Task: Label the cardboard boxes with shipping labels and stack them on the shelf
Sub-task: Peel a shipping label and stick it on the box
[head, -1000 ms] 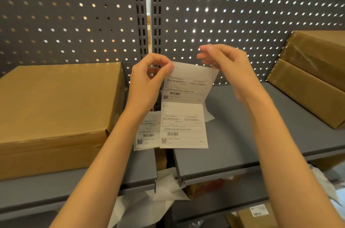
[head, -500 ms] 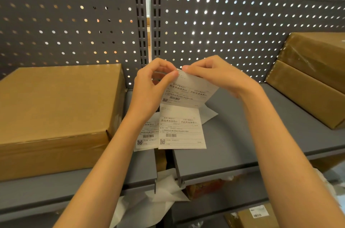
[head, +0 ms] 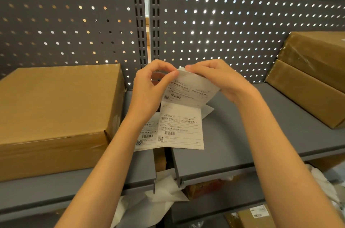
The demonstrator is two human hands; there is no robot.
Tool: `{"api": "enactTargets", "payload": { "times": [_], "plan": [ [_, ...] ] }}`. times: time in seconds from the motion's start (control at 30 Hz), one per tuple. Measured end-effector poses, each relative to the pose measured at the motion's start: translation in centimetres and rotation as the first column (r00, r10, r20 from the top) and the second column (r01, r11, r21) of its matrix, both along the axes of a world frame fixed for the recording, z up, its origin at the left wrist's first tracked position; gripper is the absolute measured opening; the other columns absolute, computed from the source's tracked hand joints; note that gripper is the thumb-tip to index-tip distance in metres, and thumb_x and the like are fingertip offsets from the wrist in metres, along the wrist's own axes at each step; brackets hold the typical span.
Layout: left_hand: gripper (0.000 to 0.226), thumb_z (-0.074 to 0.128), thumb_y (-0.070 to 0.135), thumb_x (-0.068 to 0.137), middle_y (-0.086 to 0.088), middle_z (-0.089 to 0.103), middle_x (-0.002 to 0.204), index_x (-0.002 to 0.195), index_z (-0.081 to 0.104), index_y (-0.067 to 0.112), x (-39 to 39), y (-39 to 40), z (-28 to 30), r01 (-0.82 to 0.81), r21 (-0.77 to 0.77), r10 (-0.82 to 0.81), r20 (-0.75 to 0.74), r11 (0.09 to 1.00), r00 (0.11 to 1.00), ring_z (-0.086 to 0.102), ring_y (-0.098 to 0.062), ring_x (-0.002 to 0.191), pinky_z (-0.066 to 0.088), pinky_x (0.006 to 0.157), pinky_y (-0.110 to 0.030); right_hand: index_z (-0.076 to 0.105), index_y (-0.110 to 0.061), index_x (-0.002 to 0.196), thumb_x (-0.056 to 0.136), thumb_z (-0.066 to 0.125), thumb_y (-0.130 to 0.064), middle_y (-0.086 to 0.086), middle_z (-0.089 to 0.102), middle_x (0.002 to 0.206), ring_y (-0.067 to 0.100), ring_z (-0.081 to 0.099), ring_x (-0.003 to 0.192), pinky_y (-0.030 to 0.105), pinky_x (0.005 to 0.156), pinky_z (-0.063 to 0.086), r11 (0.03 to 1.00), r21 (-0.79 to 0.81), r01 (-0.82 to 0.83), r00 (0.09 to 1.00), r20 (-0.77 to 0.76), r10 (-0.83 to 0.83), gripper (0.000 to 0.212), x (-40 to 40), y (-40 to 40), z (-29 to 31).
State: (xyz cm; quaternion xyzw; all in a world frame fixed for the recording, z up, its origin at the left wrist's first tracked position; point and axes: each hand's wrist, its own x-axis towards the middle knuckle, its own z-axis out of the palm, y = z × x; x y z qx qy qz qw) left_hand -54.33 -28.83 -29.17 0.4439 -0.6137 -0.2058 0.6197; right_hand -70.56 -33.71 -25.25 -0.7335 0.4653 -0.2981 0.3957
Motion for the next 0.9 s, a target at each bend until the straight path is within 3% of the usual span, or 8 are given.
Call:
{"api": "enactTargets", "payload": {
  "times": [0.13,0.23,0.37,0.5,0.6,0.7,0.8,0.9],
  "plan": [
    [0.008,0.064,0.017,0.087,0.011,0.066,0.085,0.083,0.065,0.024,0.0,-0.1,-0.2,-0.032,0.001,0.032,0.025,1.0,0.999,0.063,-0.011,0.083,0.054,0.078,-0.03,0.074,-0.025,0.072,0.087,0.062,-0.042,-0.016,0.066,0.065,-0.005,0.057,0.06,0.019,0.069,0.04,0.998,0.065,0.018,1.0,0.015,-0.019,0.025,-0.3,-0.3,-0.3],
    [0.008,0.064,0.019,0.088,0.011,0.066,0.085,0.083,0.064,0.026,0.1,-0.1,-0.4,-0.041,0.006,0.041,0.033,0.999,0.999,0.063,-0.01,0.084,0.054,0.079,-0.031,0.077,-0.021,0.08,0.084,0.064,-0.043,-0.01,0.069,0.071,0.001,0.058,0.067,0.02,0.073,0.042,0.996,0.088,0.034,0.999,0.04,-0.037,0.026,-0.4,-0.5,-0.6],
    [0.008,0.063,0.021,0.088,0.012,0.066,0.085,0.083,0.064,0.027,0.2,-0.2,-0.6,-0.048,0.012,0.048,0.042,0.999,0.998,0.062,-0.008,0.085,0.053,0.079,-0.028,0.076,-0.023,0.074,0.083,0.066,-0.043,-0.011,0.066,0.068,0.004,0.056,0.067,0.02,0.072,0.041,0.995,0.093,0.041,0.996,0.073,-0.048,0.024,-0.5,-0.8,-0.9],
    [0.009,0.062,0.021,0.088,0.012,0.066,0.085,0.083,0.063,0.028,0.2,-0.1,-0.5,-0.049,0.015,0.048,0.049,0.999,0.998,0.061,-0.007,0.084,0.052,0.077,-0.023,0.075,-0.013,0.089,0.085,0.065,-0.041,-0.007,0.065,0.077,0.007,0.055,0.074,0.02,0.074,0.041,0.995,0.086,0.05,0.995,0.084,-0.057,0.03,-0.7,-1.3,-1.3],
    [0.011,0.062,0.02,0.088,0.013,0.065,0.084,0.081,0.063,0.029,0.1,0.0,-0.4,-0.051,0.014,0.05,0.046,0.999,0.998,0.061,-0.006,0.082,0.051,0.076,-0.021,0.074,-0.01,0.088,0.086,0.064,-0.04,-0.009,0.063,0.074,0.008,0.055,0.073,0.021,0.074,0.04,0.994,0.103,0.04,0.995,0.091,-0.05,0.031,-0.8,-1.6,-1.4],
    [0.011,0.062,0.02,0.089,0.012,0.065,0.085,0.081,0.062,0.028,0.0,0.0,-0.4,-0.052,0.017,0.051,0.039,0.998,0.998,0.061,-0.007,0.083,0.051,0.077,-0.021,0.075,-0.009,0.093,0.085,0.065,-0.041,-0.001,0.064,0.085,0.01,0.054,0.082,0.024,0.078,0.041,0.991,0.128,0.042,0.994,0.096,-0.054,0.035,-1.0,-2.0,-1.5],
    [0.01,0.062,0.019,0.089,0.011,0.065,0.085,0.082,0.063,0.026,0.0,0.1,-0.3,-0.061,0.017,0.061,0.015,0.998,0.998,0.061,-0.007,0.083,0.051,0.075,-0.019,0.075,-0.01,0.092,0.087,0.063,-0.038,0.003,0.066,0.082,0.012,0.056,0.074,0.023,0.072,0.043,0.988,0.154,0.033,0.994,0.098,-0.048,0.03,-1.2,-2.0,-1.5],
    [0.009,0.062,0.016,0.088,0.011,0.064,0.084,0.083,0.063,0.023,0.1,0.1,-0.1,-0.061,0.01,0.061,-0.041,0.998,0.997,0.06,-0.002,0.081,0.051,0.075,-0.018,0.076,-0.012,0.092,0.086,0.064,-0.04,0.005,0.067,0.086,0.014,0.055,0.078,0.026,0.076,0.043,0.986,0.158,0.06,0.993,0.092,-0.075,0.031,-1.5,-2.3,-1.7]
  ]
}}
